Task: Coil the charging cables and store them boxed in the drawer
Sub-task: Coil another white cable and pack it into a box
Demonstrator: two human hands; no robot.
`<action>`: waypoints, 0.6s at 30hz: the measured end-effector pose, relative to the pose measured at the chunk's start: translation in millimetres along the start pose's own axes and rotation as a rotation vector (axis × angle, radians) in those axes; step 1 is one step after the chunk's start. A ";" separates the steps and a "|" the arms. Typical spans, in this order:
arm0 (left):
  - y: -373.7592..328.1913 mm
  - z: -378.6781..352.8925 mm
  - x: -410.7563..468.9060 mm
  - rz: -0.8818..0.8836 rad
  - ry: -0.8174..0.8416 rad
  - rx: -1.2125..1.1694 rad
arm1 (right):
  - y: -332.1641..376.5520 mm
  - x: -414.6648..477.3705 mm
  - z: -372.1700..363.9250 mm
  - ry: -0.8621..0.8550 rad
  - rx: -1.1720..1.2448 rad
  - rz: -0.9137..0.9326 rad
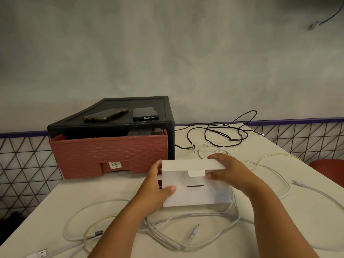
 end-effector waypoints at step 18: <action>3.9 -2.3 4.2 -0.026 0.021 0.079 | 2.2 2.9 -10.8 -0.030 -0.248 -0.048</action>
Point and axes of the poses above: each hand's wrist, its own x-axis towards the middle knuckle, its own z-axis out of the back of the hand, y = z × x, the point moved 4 cm from there along x, towards the middle knuckle, and after that the axes turned 13 degrees about y, right-handed, at the moved point
